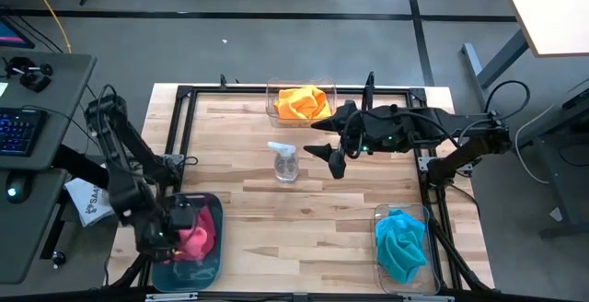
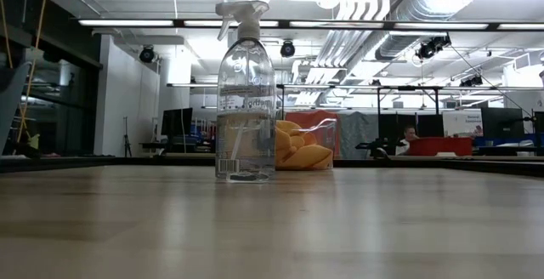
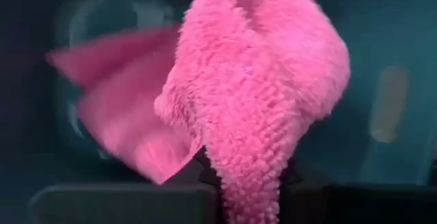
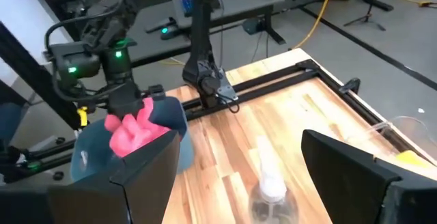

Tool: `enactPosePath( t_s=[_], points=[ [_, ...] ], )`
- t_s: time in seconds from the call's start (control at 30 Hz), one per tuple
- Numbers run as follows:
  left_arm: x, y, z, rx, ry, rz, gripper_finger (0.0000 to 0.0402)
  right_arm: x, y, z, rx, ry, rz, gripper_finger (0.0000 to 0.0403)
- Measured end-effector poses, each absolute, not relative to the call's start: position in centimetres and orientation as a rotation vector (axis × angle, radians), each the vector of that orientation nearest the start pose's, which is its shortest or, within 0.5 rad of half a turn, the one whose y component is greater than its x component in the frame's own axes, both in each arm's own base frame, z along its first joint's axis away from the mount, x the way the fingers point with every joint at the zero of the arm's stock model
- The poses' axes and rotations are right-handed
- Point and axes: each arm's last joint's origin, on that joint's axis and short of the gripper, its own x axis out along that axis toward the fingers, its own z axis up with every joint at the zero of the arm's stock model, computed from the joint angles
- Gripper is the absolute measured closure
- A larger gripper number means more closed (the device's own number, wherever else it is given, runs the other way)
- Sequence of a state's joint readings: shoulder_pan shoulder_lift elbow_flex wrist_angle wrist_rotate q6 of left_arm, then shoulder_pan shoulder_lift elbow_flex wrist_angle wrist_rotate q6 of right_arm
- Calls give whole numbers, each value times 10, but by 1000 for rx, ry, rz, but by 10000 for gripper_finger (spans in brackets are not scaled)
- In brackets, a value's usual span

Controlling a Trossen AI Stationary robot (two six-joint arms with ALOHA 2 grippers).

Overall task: Sort microfiber towel by color & place in baskets
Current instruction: Put the pink microfiber cloth into the blue bin

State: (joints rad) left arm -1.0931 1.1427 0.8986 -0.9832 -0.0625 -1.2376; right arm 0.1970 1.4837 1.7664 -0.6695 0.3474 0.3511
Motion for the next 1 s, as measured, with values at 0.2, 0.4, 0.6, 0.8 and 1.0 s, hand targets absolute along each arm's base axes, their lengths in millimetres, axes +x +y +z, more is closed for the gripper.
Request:
enactPosePath(
  t_s=[0.2, 0.4, 0.6, 0.8, 1.0],
  points=[
    [122, -166, 239, -144, 1321, -105, 305, 299, 49, 455, 232, 353, -231, 98],
    [138, -160, 231, -99, 1384, -126, 271, 297, 49, 451, 206, 402, -236, 98],
    [127, -166, 228, -127, 1481, -129, 266, 294, 48, 445, 183, 475, -248, 98],
    [112, -169, 216, -156, 1506, -36, 266, 291, 48, 440, 162, 529, -255, 98],
    [118, -170, 200, -352, 1501, 8, 258, 289, 47, 437, 147, 570, -260, 98]
  ],
)
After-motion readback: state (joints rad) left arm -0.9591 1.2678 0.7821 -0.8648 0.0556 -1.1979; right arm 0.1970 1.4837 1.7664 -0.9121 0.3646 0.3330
